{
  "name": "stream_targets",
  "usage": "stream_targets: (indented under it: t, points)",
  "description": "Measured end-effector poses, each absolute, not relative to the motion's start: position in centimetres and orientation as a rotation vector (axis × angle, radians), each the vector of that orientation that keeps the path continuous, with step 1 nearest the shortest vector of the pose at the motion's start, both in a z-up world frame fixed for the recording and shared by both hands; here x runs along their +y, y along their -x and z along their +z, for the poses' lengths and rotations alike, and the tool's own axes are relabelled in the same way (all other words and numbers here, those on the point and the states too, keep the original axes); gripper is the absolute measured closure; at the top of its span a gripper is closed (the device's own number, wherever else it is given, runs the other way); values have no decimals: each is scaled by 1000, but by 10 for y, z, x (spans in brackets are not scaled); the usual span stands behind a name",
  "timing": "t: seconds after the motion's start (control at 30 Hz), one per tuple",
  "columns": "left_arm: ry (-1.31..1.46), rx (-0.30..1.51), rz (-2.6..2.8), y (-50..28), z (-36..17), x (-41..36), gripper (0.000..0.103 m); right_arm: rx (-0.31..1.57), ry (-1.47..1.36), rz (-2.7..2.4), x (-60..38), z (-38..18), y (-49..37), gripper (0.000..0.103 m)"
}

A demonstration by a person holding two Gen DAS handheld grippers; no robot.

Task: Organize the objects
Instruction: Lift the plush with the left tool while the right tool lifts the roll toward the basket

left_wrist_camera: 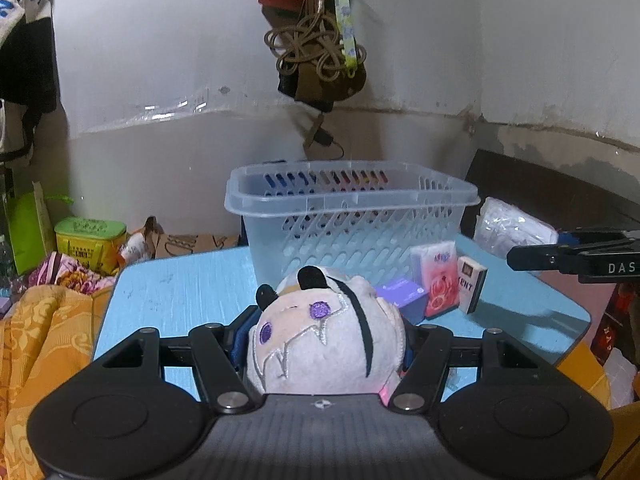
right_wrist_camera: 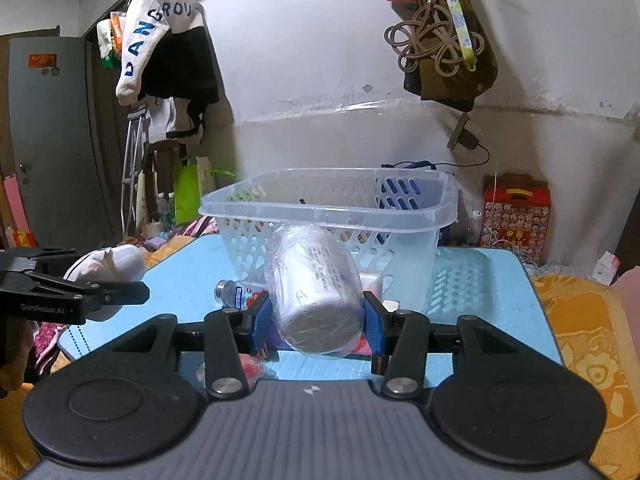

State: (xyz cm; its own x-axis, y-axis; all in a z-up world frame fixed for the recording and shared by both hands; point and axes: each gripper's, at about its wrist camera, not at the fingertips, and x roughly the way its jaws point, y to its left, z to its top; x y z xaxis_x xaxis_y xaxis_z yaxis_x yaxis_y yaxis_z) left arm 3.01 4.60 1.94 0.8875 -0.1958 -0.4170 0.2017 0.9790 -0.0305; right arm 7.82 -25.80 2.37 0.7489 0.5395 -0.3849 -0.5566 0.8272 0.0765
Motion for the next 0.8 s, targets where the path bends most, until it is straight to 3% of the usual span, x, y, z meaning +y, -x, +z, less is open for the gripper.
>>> stream_targets:
  t: [0.8]
  points:
    - [-10,311,-207,-46,55,30,35,376,-10,567,-268,41,-84,52]
